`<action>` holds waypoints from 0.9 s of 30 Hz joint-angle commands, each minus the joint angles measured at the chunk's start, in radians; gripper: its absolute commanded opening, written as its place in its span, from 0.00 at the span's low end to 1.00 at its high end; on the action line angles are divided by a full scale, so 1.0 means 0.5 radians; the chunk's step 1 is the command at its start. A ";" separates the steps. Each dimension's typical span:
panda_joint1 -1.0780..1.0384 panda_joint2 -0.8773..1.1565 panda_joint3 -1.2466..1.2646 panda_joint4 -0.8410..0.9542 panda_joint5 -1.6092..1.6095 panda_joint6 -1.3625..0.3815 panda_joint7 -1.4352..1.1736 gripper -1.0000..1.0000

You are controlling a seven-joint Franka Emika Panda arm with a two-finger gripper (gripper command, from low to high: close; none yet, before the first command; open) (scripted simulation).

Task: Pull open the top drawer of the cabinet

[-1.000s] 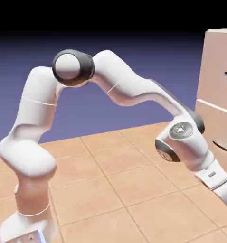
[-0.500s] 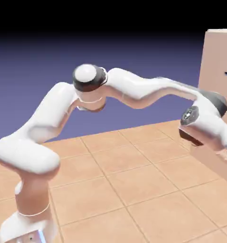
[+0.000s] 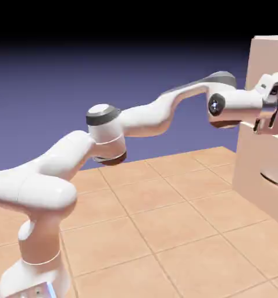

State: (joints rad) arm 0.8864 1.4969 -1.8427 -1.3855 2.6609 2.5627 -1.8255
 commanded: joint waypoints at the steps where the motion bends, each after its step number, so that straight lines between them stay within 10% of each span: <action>1: 0.000 0.000 0.000 0.000 0.000 0.000 0.000 0.50; 11: -0.433 0.001 -0.009 0.702 -0.116 0.252 0.276 0.50; 12: -0.433 0.001 -0.009 0.702 -0.116 0.252 0.276 0.00; 27: 0.179 0.052 -0.050 -0.313 0.037 -0.131 -0.041 0.00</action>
State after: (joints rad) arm 0.9760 1.5226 -1.8674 -1.5420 2.6779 2.4969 -1.8446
